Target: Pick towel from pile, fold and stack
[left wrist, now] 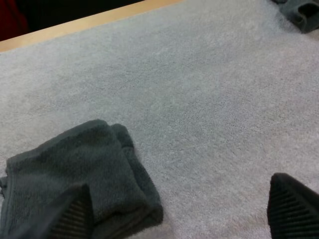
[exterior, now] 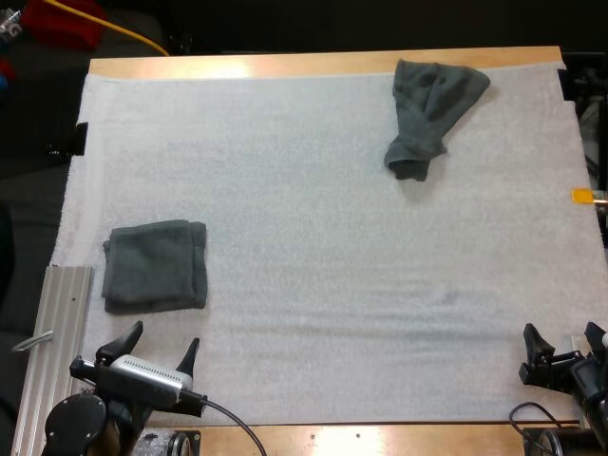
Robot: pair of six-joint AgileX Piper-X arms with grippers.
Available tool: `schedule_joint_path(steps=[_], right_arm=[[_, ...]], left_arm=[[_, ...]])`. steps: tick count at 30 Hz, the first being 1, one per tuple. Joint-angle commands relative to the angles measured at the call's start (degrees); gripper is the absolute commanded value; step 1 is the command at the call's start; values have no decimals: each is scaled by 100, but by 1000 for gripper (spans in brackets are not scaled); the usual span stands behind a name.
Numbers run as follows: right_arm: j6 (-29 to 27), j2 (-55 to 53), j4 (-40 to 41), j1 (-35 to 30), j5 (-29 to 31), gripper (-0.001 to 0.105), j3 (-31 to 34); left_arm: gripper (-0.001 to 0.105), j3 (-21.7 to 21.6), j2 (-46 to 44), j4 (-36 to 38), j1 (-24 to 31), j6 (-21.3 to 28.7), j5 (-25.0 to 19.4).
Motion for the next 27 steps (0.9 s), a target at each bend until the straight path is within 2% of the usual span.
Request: schedule_joint_path(steps=[1,11,18,27], right_arm=[[-62,-264,-38,16,33,79,-32],[68,-247,-38,16,-91,79,-246],[202,-193,-14,16,-259,79,-591],[201,529,45,16,-979,79,-1062]], left_arm=[[69,10,-771,-106,-22,1,66],[69,-43,-771,-225,-22,-42,773],[69,-404,-681,-237,-22,-42,925],[69,-1018,-346,-237,-22,-42,1315]])
